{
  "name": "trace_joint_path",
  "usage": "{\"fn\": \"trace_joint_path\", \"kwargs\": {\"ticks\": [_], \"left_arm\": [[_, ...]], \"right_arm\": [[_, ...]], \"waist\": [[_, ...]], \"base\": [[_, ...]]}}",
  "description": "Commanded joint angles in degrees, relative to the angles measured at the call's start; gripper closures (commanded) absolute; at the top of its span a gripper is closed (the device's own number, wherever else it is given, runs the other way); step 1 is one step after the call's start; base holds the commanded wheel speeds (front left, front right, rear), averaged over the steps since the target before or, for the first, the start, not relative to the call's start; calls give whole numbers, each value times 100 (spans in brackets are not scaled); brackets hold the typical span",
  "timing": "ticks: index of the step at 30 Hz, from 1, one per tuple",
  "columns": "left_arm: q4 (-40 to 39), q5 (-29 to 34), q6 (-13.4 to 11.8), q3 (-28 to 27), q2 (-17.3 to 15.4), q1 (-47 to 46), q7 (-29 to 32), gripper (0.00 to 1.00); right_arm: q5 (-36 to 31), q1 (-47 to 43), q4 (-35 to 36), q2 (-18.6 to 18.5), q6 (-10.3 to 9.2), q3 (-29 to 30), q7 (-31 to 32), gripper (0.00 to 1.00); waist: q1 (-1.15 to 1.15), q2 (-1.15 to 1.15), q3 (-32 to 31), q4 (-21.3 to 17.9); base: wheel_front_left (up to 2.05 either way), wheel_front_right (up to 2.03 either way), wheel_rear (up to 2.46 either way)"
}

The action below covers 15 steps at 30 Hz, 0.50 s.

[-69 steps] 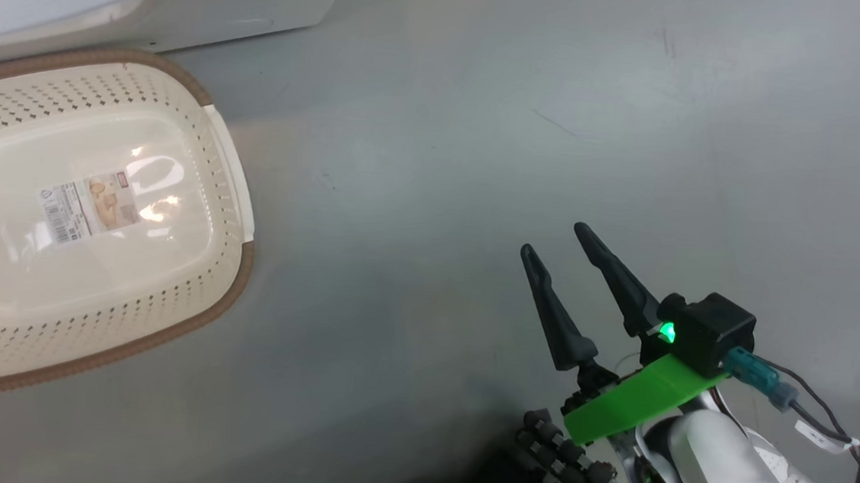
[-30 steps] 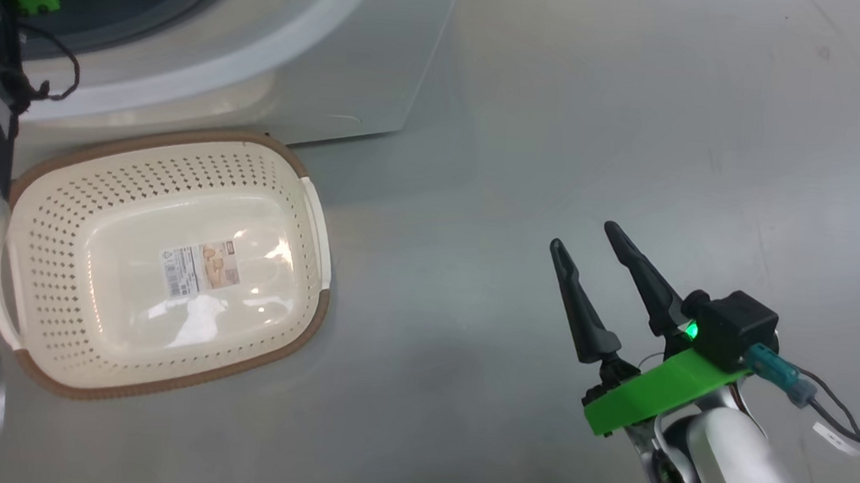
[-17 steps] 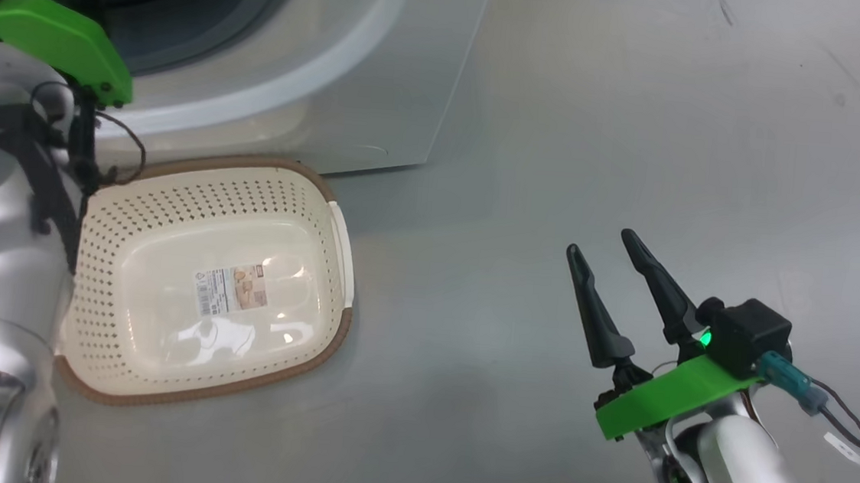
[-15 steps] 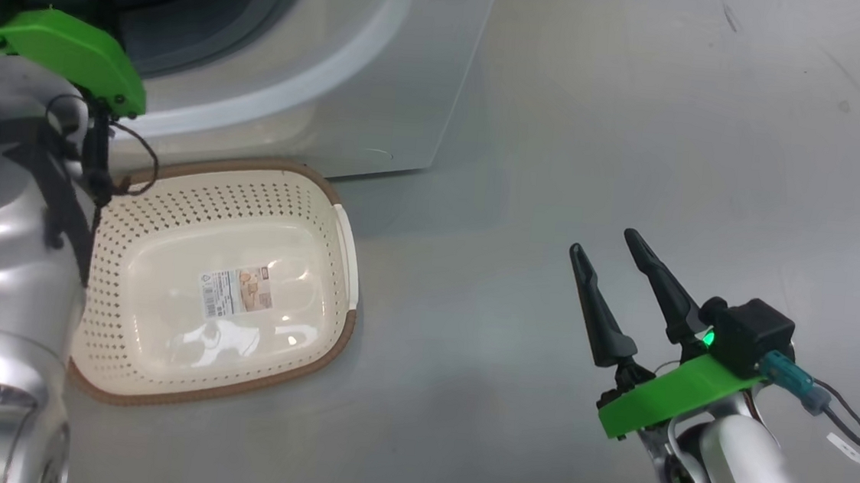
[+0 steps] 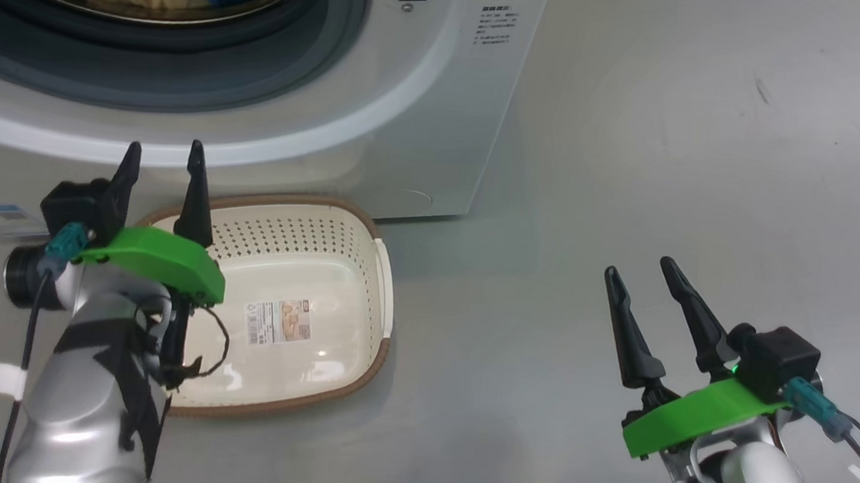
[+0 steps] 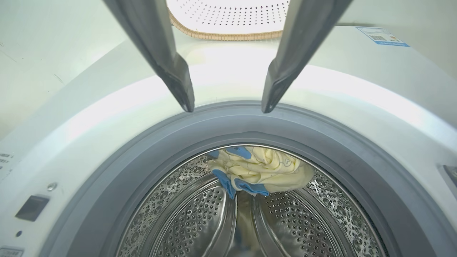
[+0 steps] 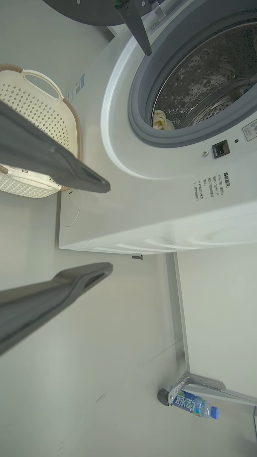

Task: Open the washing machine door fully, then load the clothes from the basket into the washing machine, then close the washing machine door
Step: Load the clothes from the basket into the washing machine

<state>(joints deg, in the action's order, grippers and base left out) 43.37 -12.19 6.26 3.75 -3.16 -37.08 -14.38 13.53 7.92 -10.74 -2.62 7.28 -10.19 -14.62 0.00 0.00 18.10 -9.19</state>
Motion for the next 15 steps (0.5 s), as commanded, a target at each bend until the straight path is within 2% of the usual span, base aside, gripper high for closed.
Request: {"fn": "trace_joint_path", "kwargs": {"ticks": [1,15], "left_arm": [[-401,-18,33,-170,-124,82,-62,0],[-1668,118,53,-227,-12,1451,-62,0]], "right_arm": [[-35,-1,159,-52,21,-100,-38,0],[-32,-103,139,-121,21,-113,-38,0]], "waist": [[0,0,-109,74],[0,0,-417,267]], "base": [[0,0,0],[0,0,0]]}}
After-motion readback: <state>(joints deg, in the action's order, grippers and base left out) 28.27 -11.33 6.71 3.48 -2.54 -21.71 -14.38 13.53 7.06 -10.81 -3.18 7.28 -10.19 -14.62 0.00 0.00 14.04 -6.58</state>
